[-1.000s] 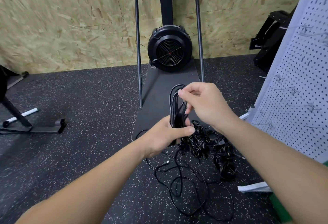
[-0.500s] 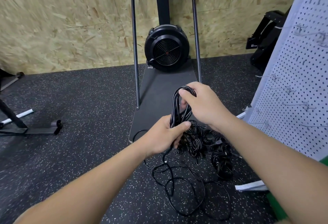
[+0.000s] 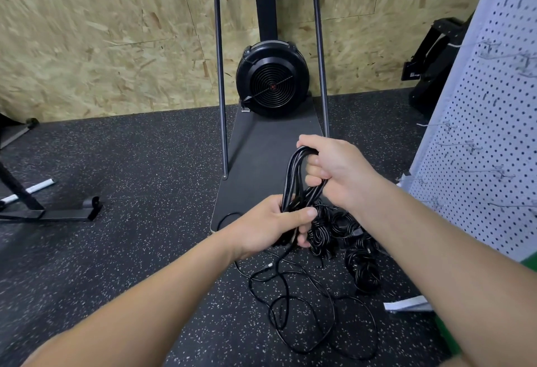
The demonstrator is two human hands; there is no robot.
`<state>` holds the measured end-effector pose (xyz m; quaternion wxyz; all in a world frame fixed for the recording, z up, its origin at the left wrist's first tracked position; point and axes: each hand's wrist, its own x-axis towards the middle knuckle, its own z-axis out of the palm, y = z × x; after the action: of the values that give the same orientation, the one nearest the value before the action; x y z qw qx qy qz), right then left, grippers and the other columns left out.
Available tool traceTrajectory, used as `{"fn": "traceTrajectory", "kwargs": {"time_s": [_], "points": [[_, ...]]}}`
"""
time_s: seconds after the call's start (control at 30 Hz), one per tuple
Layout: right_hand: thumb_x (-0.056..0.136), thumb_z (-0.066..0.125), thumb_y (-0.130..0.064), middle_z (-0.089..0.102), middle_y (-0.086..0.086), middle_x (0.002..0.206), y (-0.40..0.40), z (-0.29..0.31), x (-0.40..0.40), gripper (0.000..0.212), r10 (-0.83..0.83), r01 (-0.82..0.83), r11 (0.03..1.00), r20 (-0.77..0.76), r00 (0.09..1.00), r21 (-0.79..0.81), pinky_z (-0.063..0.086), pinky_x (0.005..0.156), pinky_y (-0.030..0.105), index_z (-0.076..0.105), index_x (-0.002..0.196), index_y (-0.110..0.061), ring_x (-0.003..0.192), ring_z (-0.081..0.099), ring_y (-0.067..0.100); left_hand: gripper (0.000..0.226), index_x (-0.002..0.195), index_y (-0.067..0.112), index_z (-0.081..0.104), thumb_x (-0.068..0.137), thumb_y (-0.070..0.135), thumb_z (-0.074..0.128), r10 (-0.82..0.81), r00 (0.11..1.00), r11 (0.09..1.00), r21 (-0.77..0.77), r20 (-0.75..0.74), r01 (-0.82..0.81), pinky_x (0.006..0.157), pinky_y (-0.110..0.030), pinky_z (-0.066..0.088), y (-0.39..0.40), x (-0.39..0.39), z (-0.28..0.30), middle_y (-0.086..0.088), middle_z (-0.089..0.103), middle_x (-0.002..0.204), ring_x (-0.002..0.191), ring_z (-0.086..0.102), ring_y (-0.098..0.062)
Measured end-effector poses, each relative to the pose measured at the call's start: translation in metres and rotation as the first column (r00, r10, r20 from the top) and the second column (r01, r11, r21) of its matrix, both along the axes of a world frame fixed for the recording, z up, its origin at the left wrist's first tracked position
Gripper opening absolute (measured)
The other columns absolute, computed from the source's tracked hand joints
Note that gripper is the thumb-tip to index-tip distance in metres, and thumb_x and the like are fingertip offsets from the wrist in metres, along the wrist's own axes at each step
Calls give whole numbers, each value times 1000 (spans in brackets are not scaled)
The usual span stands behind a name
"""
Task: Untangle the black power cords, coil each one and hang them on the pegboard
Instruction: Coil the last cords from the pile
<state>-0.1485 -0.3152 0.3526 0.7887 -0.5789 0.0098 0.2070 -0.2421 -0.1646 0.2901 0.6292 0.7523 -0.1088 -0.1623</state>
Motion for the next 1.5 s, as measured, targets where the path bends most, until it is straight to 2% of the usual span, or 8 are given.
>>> {"fn": "traceTrajectory", "kwargs": {"time_s": [0.23,0.43,0.63,0.77,0.9,1.3,1.43,1.5], "points": [[99,74,-16,21,-2,66,-5,-7,9,22,119,-116,992,-92,989,44,30,52,31,53,93,-17,51,18,15,34,93,-3,66,111,25,66,100,995,990,101,7,-100,76,-33,56,5,-5,1,-9,69,81,75,68,-27],[108,68,-43,18,-2,68,-8,-6,6,40,136,-136,991,10,991,-9,33,48,26,71,112,-3,51,20,12,46,85,3,50,118,35,49,76,993,992,90,85,-84,63,-39,52,-4,-2,-1,-14,42,70,61,46,-27],[114,50,-52,81,11,108,-15,-23,13,51,165,-147,970,79,983,-196,63,95,45,72,127,-7,100,80,29,42,88,11,47,117,41,49,338,940,941,-53,55,-335,58,-34,45,-1,6,1,-7,32,72,59,36,-21],[100,65,0,81,4,119,-15,-61,2,34,449,-312,744,96,888,-590,58,110,43,74,129,-14,113,77,20,38,87,19,48,115,44,52,464,885,866,-196,-33,-461,60,-32,45,8,17,7,0,34,71,60,35,-18],[74,87,-17,79,-1,123,0,-86,-17,47,667,-475,582,54,743,-660,51,118,47,75,119,-23,124,72,20,40,86,20,52,111,51,60,515,845,782,-327,-141,-531,68,-38,47,13,27,6,0,40,71,61,44,-18],[95,85,-16,71,8,74,11,-58,-21,17,482,-354,770,122,867,-531,62,68,35,73,95,-4,64,67,18,36,83,19,47,113,39,57,856,512,468,-312,-72,-827,51,-29,43,59,43,12,1,42,63,55,41,-17],[91,86,-19,79,-4,83,-2,-32,-17,13,640,-94,543,338,690,-835,56,64,27,76,94,-26,70,74,13,34,84,21,46,111,40,55,864,498,504,-143,75,-852,56,-32,32,66,44,9,1,40,64,56,35,-17],[94,85,-22,75,-8,84,-4,-22,-20,11,653,-6,579,460,602,-815,53,65,23,76,92,-30,71,70,8,39,81,21,49,107,49,58,823,557,559,15,115,-829,61,-35,34,65,40,7,3,46,63,56,39,-17]]}}
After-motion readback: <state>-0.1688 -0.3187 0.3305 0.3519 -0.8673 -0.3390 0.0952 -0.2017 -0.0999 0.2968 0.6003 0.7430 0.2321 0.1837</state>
